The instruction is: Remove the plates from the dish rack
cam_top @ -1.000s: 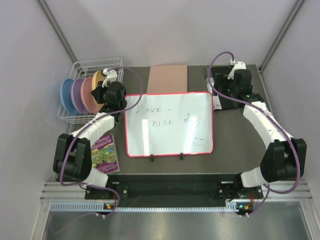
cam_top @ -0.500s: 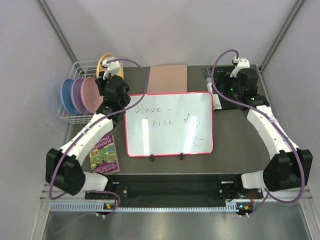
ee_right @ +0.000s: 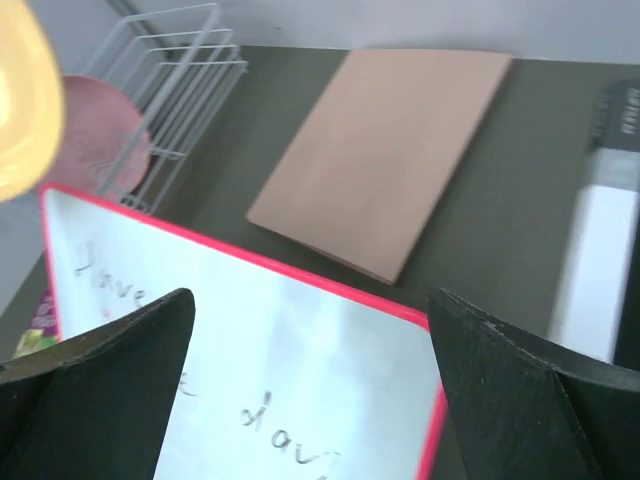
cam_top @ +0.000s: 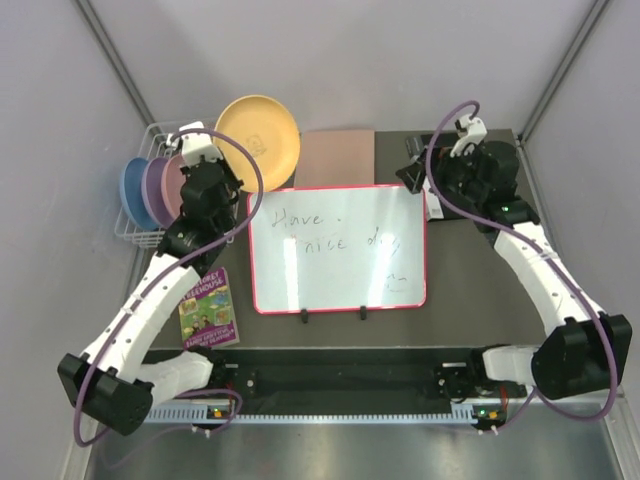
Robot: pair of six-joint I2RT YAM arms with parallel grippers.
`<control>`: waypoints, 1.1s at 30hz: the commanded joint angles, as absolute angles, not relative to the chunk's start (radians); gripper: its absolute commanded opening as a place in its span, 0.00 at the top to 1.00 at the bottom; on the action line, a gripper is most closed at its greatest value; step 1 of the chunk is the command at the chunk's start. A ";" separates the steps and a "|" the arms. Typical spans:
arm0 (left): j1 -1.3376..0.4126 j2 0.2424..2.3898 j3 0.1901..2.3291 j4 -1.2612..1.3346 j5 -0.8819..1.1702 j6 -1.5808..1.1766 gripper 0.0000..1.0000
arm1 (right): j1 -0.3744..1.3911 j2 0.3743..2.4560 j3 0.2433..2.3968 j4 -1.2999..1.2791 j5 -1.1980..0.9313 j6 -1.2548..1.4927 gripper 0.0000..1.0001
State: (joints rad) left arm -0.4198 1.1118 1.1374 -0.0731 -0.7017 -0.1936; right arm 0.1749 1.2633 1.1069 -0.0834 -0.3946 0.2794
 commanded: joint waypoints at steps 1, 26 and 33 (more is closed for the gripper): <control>-0.426 1.081 1.101 -0.060 -0.485 -0.377 1.00 | 0.250 1.232 1.103 0.043 -0.499 0.328 0.00; -0.442 1.034 1.006 -0.015 -0.278 -0.522 1.00 | 0.469 1.384 1.189 0.149 -0.512 0.341 0.01; -0.448 1.023 0.980 -0.009 -0.218 -0.532 1.00 | 0.471 1.466 1.236 0.163 -0.502 0.341 0.09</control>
State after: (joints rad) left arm -0.4416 1.0561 0.9905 -0.1013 -0.2779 -0.5041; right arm 0.4580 1.4311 1.1625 0.0948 -0.4988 0.3420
